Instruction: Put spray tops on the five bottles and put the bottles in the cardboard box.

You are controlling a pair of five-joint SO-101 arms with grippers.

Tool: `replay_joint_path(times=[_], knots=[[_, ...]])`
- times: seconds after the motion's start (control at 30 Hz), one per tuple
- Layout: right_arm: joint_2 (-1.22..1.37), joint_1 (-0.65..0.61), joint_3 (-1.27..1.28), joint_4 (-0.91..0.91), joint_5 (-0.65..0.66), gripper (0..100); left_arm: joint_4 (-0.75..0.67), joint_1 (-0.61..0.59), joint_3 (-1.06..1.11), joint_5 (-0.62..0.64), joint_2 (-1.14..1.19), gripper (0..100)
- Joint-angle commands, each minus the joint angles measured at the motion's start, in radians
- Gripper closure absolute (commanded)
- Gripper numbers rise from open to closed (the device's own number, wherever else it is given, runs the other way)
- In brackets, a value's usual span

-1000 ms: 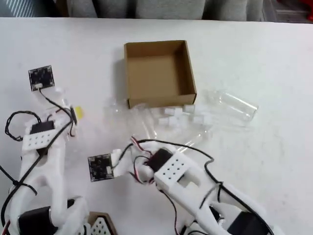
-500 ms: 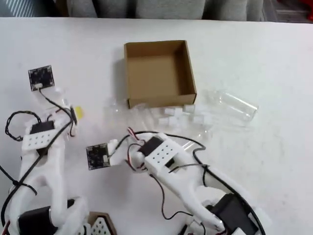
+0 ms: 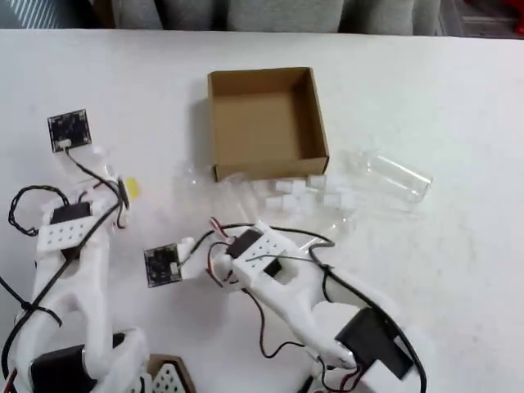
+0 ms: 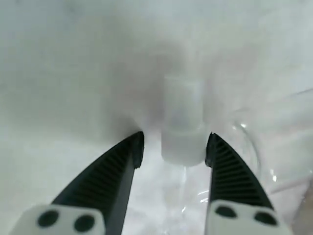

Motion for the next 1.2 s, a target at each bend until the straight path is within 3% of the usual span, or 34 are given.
replay_joint_path(times=[0.0,0.27,0.43,0.53,0.7,0.97,1.03,1.17], knots=[[0.028,-0.015,-0.063,-0.016,-0.002,81.4,-0.021,-0.007,0.005,0.011,-0.051,98],[0.013,-0.027,-0.072,-0.001,-0.002,81.7,-0.023,-0.007,0.008,0.011,-0.051,98],[0.012,-0.022,-0.074,-0.008,-0.002,99.1,-0.023,-0.007,0.008,0.011,-0.051,98],[0.010,-0.013,-0.100,0.019,-0.011,97.4,-0.023,-0.007,0.008,0.011,-0.051,98],[-0.108,0.097,-0.229,0.176,-0.265,98.4,-0.023,0.005,0.009,0.011,-0.051,98],[-0.541,0.438,-0.321,0.363,-0.819,98.3,-0.023,0.064,0.014,0.009,-0.059,98],[-0.639,0.503,-0.321,0.397,-0.893,98.3,-0.023,0.091,0.005,0.009,-0.061,98],[-0.825,0.588,-0.285,0.415,-0.905,98.3,-0.023,0.159,-0.037,0.009,-0.062,98]])
